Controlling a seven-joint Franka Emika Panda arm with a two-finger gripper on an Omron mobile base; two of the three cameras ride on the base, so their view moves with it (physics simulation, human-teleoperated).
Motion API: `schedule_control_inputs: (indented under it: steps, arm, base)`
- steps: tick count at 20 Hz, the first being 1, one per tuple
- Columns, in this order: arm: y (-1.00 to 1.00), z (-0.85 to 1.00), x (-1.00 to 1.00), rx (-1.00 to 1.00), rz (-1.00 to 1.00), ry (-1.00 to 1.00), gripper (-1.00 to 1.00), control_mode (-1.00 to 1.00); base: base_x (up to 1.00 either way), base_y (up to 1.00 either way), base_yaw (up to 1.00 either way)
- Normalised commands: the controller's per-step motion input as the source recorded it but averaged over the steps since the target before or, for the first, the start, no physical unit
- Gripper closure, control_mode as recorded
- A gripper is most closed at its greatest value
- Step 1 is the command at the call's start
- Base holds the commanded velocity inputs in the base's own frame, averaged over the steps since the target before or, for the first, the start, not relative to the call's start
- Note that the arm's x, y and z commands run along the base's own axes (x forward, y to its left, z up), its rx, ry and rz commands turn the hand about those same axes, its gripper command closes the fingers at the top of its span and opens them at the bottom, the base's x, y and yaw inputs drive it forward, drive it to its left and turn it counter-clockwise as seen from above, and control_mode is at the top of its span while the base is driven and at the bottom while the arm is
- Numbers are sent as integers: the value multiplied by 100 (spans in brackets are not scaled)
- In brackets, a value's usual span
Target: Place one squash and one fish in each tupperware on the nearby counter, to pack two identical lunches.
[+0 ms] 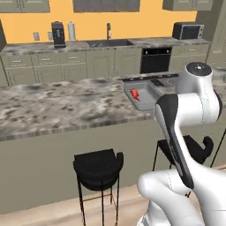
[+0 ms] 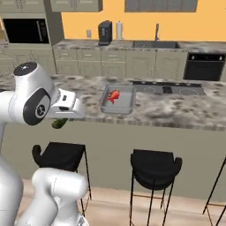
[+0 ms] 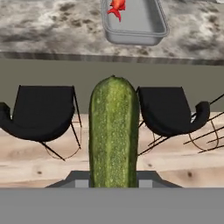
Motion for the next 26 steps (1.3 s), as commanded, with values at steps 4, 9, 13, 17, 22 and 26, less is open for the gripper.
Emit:
schedule_control_inputs:
  steps: [4, 9, 13, 17, 22, 26]
  arm:
    - [0, 0, 0, 0, 0, 0, 100, 100]
    - [0, 0, 0, 0, 0, 0, 100, 100]
    - [0, 0, 0, 0, 0, 0, 100, 100]
    - [0, 0, 0, 0, 0, 0, 100, 100]
    - [-50, 0, 42, 0, -3, 0, 100, -100]
    - [-64, 0, 68, 0, -7, 0, 100, -100]
  base:
    - [72, -39, 18]
    - [70, -48, 17]
    - [61, -37, 18]
    - [56, -27, 15]
    - [0, 0, 0]
    - [0, 0, 0]
